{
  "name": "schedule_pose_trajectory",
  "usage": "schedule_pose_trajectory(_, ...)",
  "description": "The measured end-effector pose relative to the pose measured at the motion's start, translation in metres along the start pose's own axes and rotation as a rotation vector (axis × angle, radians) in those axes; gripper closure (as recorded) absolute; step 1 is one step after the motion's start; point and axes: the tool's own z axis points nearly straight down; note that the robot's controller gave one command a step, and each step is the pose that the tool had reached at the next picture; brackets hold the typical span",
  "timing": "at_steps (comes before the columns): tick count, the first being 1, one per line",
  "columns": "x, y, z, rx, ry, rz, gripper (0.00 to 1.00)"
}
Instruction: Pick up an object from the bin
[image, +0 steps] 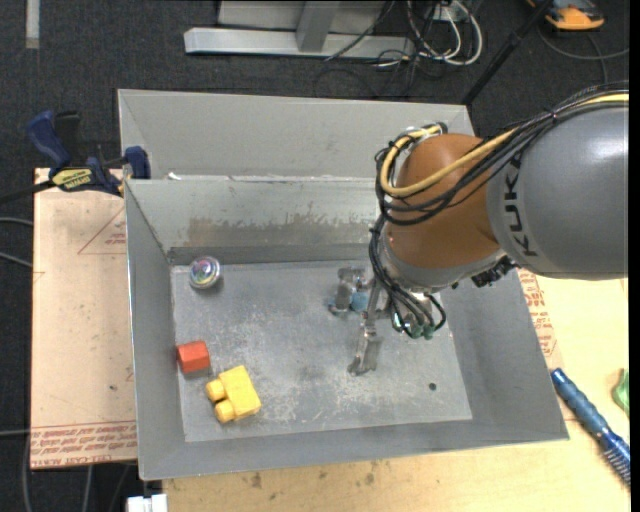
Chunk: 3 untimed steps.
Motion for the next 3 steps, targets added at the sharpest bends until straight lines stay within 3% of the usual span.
schedule_pose_trajectory(1, -0.046, -0.061, 0.041, 0.003, -0.008, -0.184, 0.0)
schedule_pose_trajectory(2, -0.096, -0.059, 0.096, 0.001, -0.011, -0.287, 0.0)
schedule_pose_trajectory(3, -0.113, -0.04, 0.097, 0.001, -0.012, -0.313, 0.0)
